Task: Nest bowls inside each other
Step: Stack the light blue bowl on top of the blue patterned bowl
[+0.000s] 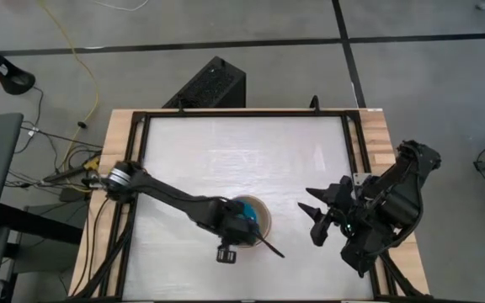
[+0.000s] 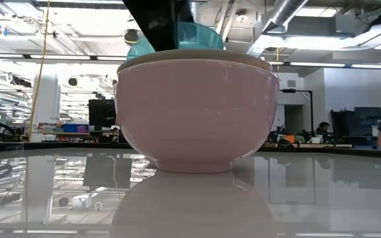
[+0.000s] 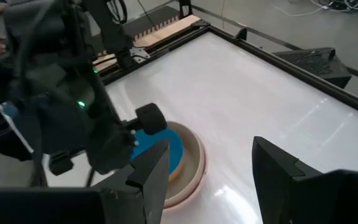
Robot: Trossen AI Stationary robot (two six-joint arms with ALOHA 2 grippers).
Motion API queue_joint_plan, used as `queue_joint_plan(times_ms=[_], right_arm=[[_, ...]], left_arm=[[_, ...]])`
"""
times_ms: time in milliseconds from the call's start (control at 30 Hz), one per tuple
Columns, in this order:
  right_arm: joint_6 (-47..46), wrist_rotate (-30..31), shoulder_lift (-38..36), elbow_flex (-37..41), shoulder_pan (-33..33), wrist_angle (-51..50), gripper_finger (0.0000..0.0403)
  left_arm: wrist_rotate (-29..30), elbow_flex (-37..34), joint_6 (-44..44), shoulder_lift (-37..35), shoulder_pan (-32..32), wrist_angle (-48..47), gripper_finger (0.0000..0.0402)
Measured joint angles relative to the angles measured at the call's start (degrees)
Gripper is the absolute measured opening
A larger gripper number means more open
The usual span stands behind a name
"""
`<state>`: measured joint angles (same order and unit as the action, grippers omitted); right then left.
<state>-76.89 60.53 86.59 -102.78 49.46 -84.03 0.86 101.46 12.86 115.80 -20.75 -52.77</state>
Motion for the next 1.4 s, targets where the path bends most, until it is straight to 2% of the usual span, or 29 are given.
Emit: queue_joint_plan(times_ms=[233, 367, 533, 667, 800, 900, 1067, 1267, 1400], right_arm=[[-3.94, 1.27, 0.02, 0.02, 3.05, -2.69, 0.0193], [-5.82, 3.84, 0.02, 0.02, 4.71, -4.49, 0.0193], [-7.56, 4.53, 0.02, 0.02, 5.36, -5.96, 0.0193], [-7.36, 5.94, -0.01, 0.48, 5.29, -5.63, 0.0193], [-12.41, 6.74, -0.07, 5.50, 4.64, -4.96, 0.0193], [-18.07, 7.46, -0.05, 12.29, 4.89, -1.17, 0.0193], [-23.63, 7.87, -0.11, 24.60, 6.19, 10.24, 0.0193], [-22.94, 7.73, -1.19, 35.71, 6.14, 26.96, 0.0185], [-15.71, 7.03, -3.45, 39.00, 4.59, 35.20, 0.0171]], left_arm=[[0.53, 3.51, -0.15, 3.24, -0.07, -0.31, 0.0001], [1.83, 3.67, -0.79, 2.36, 0.00, 1.69, 0.0021], [2.53, 3.86, 0.12, -0.76, 0.99, 3.89, 0.0093], [-1.17, 3.73, 2.45, -1.24, 2.33, 3.65, 0.0163], [-2.42, 3.69, 3.47, -3.74, 3.19, 4.05, 0.0217], [3.62, 3.69, 2.84, -6.96, 3.58, 4.54, 0.0235], [11.64, 3.68, 1.29, -14.78, 5.30, 5.01, 0.0235], [16.07, 0.54, -0.17, -26.17, 6.88, 7.06, 0.0226], [20.46, -2.23, -0.24, -34.65, 6.99, 7.69, 0.0224]])
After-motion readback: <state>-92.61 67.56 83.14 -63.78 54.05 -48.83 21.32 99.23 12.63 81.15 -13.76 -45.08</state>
